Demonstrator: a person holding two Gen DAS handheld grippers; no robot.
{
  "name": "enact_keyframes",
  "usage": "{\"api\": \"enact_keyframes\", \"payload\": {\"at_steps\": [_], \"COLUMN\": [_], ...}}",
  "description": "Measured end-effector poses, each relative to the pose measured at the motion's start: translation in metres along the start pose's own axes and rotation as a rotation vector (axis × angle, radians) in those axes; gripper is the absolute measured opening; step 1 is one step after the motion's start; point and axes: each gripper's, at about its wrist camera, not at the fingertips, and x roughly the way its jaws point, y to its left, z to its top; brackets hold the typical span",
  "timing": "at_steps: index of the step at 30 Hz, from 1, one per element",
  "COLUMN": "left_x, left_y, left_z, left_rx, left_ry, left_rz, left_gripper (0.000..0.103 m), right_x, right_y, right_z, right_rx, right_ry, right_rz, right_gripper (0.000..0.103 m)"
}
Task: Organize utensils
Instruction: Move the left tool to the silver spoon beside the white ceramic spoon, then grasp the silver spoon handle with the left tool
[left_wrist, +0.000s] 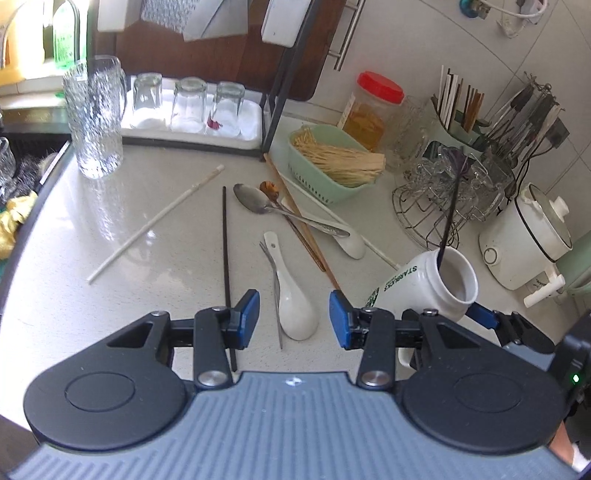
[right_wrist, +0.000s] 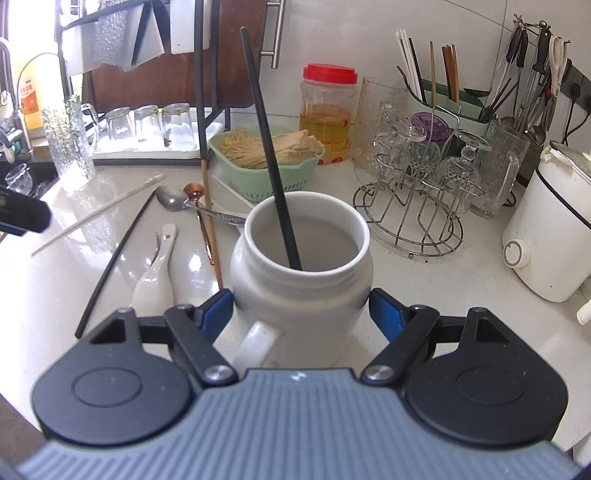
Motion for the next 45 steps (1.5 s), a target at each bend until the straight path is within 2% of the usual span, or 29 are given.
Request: {"api": "enact_keyframes", "payload": {"at_steps": [3, 7, 16, 20, 28, 32, 37, 41, 45], "left_x": [0.019, 0.053, 0.119, 0.138, 0.178, 0.188, 0.198, 0.203, 0.202], "left_y": [0.0, -0.009, -0.023, -0.04, -0.061, -0.074, -0.077, -0.073, -0.073], "left_z": [0.006, 0.016, 0.037, 0.039, 0.054, 0.04, 0.039, 0.041, 0.04], "left_rx": [0.057, 0.217, 0.488, 0.702, 0.891, 1.088, 1.123, 1.11, 1.118], "left_ry": [0.014, 0.054, 0.103, 0.052, 0.063, 0.011, 0.047, 0.058, 0.045], "left_rz": [-0.01, 0.058, -0.008, 0.005, -0.057, -0.029, -0.04, -0.042, -0.048], "left_gripper": [0.047, 0.047, 0.047, 0.046, 0.046, 0.042, 0.039, 0.036, 0.034], "right_x": [0.0, 0.0, 0.001, 0.002, 0.004, 0.005, 0.005, 0.006, 0.013], "right_y": [0.0, 0.0, 0.001, 0.004, 0.01, 0.012, 0.015, 0.016, 0.015], "right_z": [0.0, 0.001, 0.001, 0.001, 0.004, 0.005, 0.004, 0.004, 0.0], "right_rx": [-0.002, -0.003, 0.02, 0.039, 0.073, 0.09, 0.105, 0.126, 0.159], "right_ry": [0.004, 0.011, 0.018, 0.015, 0.015, 0.02, 0.014, 0.016, 0.083], "right_rz": [-0.002, -0.004, -0.021, -0.038, -0.073, -0.089, -0.111, -0.117, -0.125], "right_gripper": [0.083, 0.083, 0.083, 0.083, 0.083, 0.083, 0.083, 0.082, 0.077]}}
